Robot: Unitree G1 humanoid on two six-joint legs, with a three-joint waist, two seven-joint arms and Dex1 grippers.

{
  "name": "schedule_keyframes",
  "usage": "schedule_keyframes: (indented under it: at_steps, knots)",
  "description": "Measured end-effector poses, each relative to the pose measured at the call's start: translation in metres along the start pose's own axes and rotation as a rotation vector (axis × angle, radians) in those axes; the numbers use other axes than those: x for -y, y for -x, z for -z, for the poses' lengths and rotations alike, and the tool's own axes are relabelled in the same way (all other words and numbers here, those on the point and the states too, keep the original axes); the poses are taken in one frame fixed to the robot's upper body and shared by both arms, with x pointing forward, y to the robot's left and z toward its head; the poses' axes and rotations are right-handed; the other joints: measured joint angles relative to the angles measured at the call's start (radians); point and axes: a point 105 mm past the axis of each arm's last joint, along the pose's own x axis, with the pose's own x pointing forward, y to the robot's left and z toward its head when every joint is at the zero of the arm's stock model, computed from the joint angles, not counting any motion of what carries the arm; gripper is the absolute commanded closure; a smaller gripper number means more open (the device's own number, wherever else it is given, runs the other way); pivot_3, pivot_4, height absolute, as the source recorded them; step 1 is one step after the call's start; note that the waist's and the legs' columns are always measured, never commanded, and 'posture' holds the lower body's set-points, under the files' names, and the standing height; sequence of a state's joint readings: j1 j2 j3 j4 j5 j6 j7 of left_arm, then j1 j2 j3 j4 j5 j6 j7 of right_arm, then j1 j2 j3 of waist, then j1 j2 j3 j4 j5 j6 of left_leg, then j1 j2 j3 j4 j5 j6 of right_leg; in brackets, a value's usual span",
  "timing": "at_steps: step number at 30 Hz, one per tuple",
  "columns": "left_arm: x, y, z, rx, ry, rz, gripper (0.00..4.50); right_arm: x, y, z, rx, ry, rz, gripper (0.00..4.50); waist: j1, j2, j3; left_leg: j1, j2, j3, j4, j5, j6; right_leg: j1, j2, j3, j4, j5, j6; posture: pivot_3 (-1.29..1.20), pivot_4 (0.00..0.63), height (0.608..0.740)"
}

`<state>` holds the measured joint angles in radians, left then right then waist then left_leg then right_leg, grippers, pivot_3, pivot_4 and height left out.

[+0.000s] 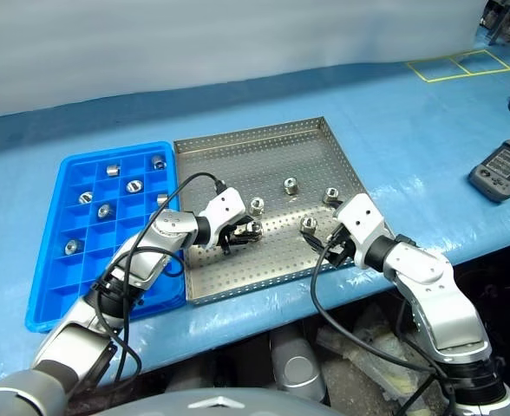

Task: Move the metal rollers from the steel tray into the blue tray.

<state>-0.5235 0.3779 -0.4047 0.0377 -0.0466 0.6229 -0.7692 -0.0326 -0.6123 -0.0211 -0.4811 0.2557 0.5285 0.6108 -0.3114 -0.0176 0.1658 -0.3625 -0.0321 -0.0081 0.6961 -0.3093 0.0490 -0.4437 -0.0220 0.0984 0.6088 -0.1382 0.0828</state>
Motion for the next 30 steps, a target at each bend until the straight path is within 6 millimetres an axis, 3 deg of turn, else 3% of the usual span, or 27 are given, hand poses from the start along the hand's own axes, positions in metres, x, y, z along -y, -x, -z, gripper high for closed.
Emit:
schedule_keyframes:
  at_steps: [7, 11, 16, 22, 30]
  knots:
    - [0.002, 0.004, 0.000, 0.009, -0.006, 0.002, 2.81, -0.002, -0.003, -0.002, 0.008, 0.003, -0.014, 0.00, 0.000, 0.000, 0.000, 0.000, 0.000, 0.000, 0.000, 0.000, 0.000, 0.000, 0.000, 0.000, 0.000, 0.000, 0.000, -0.29, 0.150, 0.740]
    - [-0.001, 0.018, -0.008, 0.051, -0.016, -0.035, 2.81, -0.005, -0.007, -0.007, 0.026, 0.007, -0.049, 0.00, 0.003, 0.000, 0.000, 0.000, 0.000, 0.000, 0.000, 0.000, 0.000, -0.001, 0.000, 0.000, 0.000, 0.000, 0.000, -0.25, 0.150, 0.740]
    - [-0.007, 0.057, -0.021, 0.112, -0.046, -0.107, 2.81, -0.012, -0.018, -0.001, 0.017, -0.019, -0.129, 0.00, 0.016, 0.000, 0.000, 0.000, 0.001, 0.000, 0.000, 0.000, 0.000, -0.001, 0.000, 0.000, 0.000, 0.000, 0.000, -0.18, 0.150, 0.740]
    - [-0.015, 0.110, -0.020, 0.131, -0.029, -0.268, 2.81, -0.021, -0.035, -0.012, 0.066, -0.030, -0.243, 0.00, 0.060, -0.002, 0.002, 0.000, 0.001, 0.000, 0.000, 0.000, 0.000, -0.002, 0.000, -0.001, 0.000, 0.000, 0.000, -0.08, 0.150, 0.740]
    - [-0.014, 0.182, 0.020, 0.013, 0.136, -0.596, 2.81, -0.042, -0.057, -0.020, 0.103, -0.035, -0.397, 0.00, 0.173, -0.004, 0.003, -0.001, 0.001, -0.004, -0.001, -0.001, -0.001, -0.003, -0.003, -0.006, 0.000, 0.002, -0.009, 0.02, 0.150, 0.740]
